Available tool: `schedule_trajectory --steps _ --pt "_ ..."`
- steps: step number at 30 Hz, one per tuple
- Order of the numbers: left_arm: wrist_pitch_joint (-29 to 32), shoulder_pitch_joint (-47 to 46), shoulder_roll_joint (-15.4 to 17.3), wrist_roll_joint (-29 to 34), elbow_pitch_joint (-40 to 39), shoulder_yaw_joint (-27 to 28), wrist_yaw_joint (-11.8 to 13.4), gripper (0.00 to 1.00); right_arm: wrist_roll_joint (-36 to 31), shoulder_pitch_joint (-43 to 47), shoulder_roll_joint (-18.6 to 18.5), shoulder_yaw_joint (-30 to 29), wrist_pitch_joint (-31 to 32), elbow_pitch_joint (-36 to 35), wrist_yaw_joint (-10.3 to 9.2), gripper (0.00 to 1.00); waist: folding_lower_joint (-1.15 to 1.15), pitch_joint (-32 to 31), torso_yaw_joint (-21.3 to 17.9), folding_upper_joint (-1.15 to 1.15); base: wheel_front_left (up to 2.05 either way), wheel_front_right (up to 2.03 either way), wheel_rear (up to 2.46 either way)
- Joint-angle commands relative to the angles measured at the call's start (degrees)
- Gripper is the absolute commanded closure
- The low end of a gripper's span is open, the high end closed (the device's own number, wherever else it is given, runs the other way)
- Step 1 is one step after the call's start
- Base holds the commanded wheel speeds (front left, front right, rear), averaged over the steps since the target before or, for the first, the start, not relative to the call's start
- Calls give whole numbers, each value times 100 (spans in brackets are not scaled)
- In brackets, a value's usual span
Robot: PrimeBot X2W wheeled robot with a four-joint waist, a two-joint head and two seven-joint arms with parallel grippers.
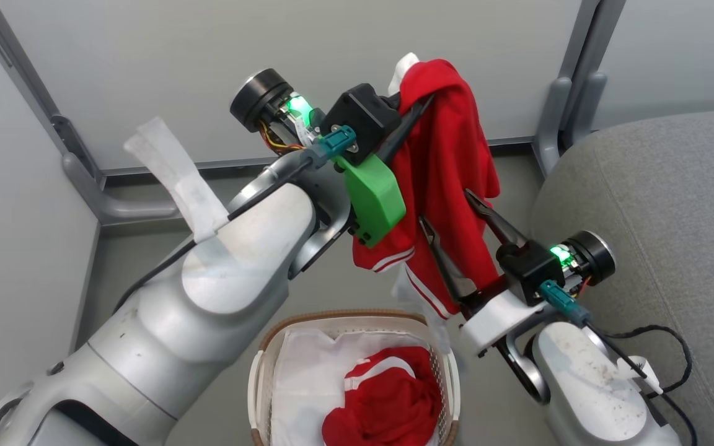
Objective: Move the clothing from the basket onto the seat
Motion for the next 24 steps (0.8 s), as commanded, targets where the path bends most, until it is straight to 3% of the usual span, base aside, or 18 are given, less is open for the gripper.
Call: schedule_trajectory --steps 1,6,7,9,10,14,15,17,18,24 --pt "8 -90 -60 -2 -57 -18 12 100 -79 -122 -33 -102 -12 140 -6 0 0 -11 55 0 0 0 0" --pt "31 47 -74 -62 -280 -125 1 100 -189 -288 -27 -387 -12 631 -6 0 0 -30 172 0 0 0 0" --pt "18 92 -59 -76 -332 -129 17 100 -153 -333 -27 -407 -11 706 -6 40 0 -34 189 0 0 0 0" --pt "-10 197 -13 -115 -402 -117 65 100 -99 -372 -30 -444 -12 798 -6 87 0 -42 207 0 0 0 0" --pt "-11 244 20 -127 -428 -108 91 100 -93 -376 -33 -460 -12 824 -6 100 0 -44 211 0 0 0 0" --pt "-75 495 173 -251 -480 -27 203 100 -52 -416 -28 -519 -12 840 -6 100 0 -47 197 0 0 0 0" --pt "-130 582 201 -281 -488 19 252 90 -43 -411 -31 -530 -12 828 -6 100 0 -49 187 0 0 0 0" --pt "-246 805 253 -407 -482 127 362 24 20 -382 -30 -539 -12 855 -6 100 0 -58 166 0 0 0 0" --pt "-336 938 270 -474 -487 194 420 1 73 -373 -31 -556 -12 849 -6 100 0 -66 154 0 0 0 0" --pt "-866 1748 323 -718 -377 357 680 0 26 -424 -28 -672 -12 725 -6 100 0 -79 109 0 0 0 0"
